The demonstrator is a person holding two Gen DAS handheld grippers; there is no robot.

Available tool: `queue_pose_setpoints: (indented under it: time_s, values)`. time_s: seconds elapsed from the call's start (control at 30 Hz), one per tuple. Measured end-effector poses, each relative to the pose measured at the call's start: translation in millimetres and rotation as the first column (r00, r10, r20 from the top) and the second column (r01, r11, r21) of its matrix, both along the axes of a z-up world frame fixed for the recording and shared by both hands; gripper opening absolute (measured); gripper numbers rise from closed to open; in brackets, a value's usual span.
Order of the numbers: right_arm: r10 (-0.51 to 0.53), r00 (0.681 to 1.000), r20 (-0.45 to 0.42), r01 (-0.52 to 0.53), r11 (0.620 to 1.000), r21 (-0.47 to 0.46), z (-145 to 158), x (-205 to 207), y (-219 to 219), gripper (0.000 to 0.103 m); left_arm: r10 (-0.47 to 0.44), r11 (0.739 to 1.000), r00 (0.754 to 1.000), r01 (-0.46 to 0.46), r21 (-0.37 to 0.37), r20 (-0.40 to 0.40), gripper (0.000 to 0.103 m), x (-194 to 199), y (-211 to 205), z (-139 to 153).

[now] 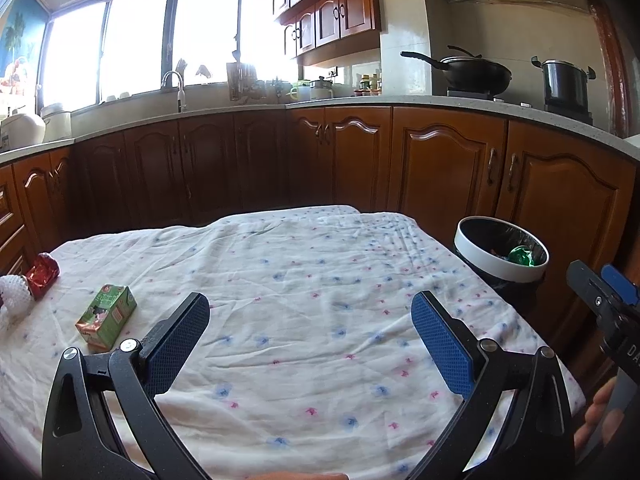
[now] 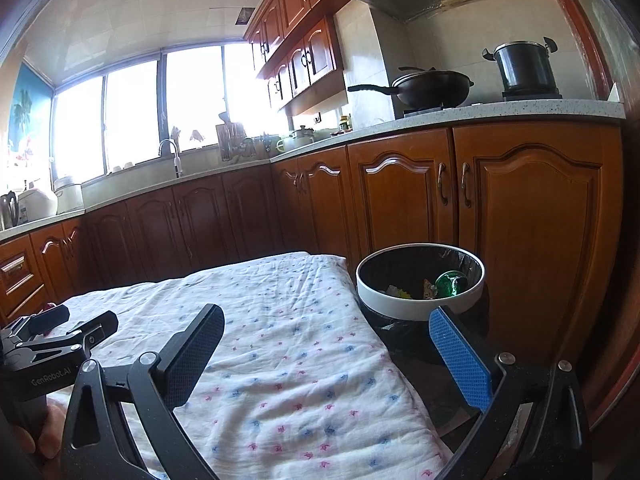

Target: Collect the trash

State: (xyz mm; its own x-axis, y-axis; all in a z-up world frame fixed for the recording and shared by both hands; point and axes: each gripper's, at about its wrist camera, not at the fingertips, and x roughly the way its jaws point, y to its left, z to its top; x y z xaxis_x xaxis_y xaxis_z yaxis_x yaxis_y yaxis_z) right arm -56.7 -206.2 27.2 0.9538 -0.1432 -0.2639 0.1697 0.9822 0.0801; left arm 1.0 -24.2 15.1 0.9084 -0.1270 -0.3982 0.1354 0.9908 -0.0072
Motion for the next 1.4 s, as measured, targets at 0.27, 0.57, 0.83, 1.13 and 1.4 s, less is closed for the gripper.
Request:
queue_pose_setpoints:
  time_s: [0.27,0.57,0.83,1.13,1.4]
  values:
    - [0.0,1.0,0.001,0.0,1.0,0.012,-0.3,-0.8,-0.1,0.103,-0.01,1.0,1.0,0.01,0.004,-0.005,0.103,-0.6,-1.0,-1.2]
    - [0.004,1.0,-0.001,-0.004,1.0,0.02,-1.4,-1.1,-1.0,0.103,-0.011,1.0,1.0,0.011,0.006,0.0,0.103,-2.5,-0.7,-1.4]
    - [0.003,1.0,-0.004,-0.003,1.0,0.027,-2.0,-0.4,-1.7,0.103,-0.008,1.0,1.0,0.008,0.008,-0.001,0.103,-2.5,-0.2,-0.8]
    - [0.004,1.0,-0.003,-0.004,1.0,0.027,-2.4,-1.0,-1.8,0.103,-0.015,1.0,1.0,0.015,0.008,-0.006,0.103,-1.4,-0.5,-0.7]
    - [0.005,1.0,-0.005,-0.005,0.999,0.032,-3.4,-1.2,-2.2,0.103,-0.014,1.0,1.0,0.014,0.007,-0.008,0.103,-1.1,-0.1,-1.2]
